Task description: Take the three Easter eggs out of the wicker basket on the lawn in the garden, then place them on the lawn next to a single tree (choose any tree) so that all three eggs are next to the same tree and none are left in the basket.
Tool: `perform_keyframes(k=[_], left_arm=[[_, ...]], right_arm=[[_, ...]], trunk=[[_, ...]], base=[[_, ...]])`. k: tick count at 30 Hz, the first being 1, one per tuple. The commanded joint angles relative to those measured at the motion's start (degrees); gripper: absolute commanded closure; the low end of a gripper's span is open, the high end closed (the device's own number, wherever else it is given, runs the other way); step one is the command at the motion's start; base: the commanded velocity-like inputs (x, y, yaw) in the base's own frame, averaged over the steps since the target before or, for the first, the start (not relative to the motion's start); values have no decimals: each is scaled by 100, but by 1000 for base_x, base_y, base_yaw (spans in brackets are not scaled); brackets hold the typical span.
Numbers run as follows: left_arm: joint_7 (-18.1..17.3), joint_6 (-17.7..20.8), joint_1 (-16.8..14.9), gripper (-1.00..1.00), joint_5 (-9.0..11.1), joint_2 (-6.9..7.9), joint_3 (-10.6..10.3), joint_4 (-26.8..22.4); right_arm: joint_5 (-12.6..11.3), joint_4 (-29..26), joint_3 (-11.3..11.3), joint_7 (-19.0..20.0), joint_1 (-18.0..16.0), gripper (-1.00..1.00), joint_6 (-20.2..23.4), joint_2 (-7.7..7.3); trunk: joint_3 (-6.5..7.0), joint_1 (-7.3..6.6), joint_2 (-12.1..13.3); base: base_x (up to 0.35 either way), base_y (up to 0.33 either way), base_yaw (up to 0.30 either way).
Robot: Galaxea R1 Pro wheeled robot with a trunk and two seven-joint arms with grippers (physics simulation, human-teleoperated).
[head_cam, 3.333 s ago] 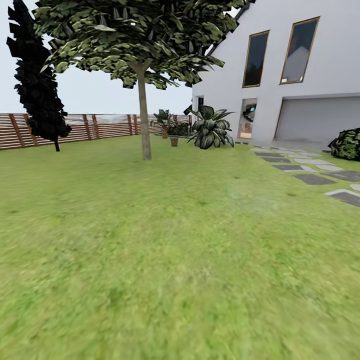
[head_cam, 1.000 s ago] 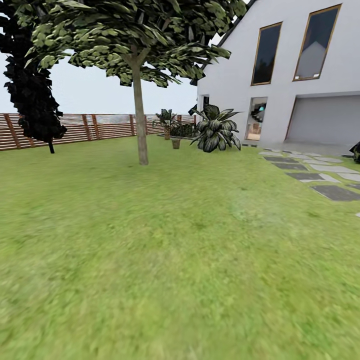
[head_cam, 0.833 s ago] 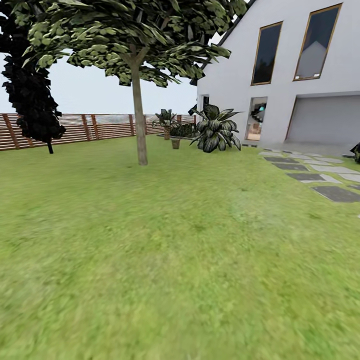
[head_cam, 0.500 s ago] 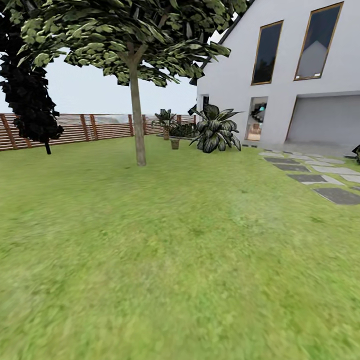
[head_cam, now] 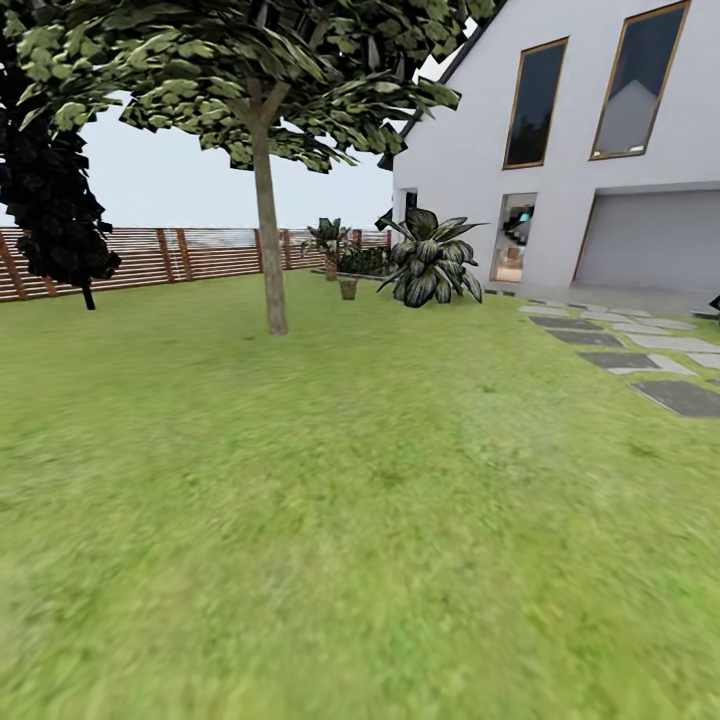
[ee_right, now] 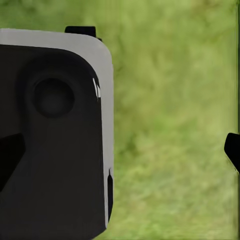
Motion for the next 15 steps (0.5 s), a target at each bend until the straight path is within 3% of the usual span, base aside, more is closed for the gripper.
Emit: perform_keyframes(k=[1, 9, 15], left_arm=[[-4, 3, 0, -100, 1, 1, 0, -5], [-4, 3, 1, -100, 1, 0, 0, -5], [-4, 3, 2, -100, 1, 0, 0, -2]], right_arm=[[1, 0, 1, 0, -2, -100, -2, -1], [-5, 0, 0, 0, -2, -100, -2, 3], [-12, 0, -4, 0, -2, -100, -2, 3]], trunk=[[-4, 3, -2], [-4, 3, -2], [-4, 3, -2]], base=[[333, -123, 0], [333, -123, 98], [333, -123, 203]])
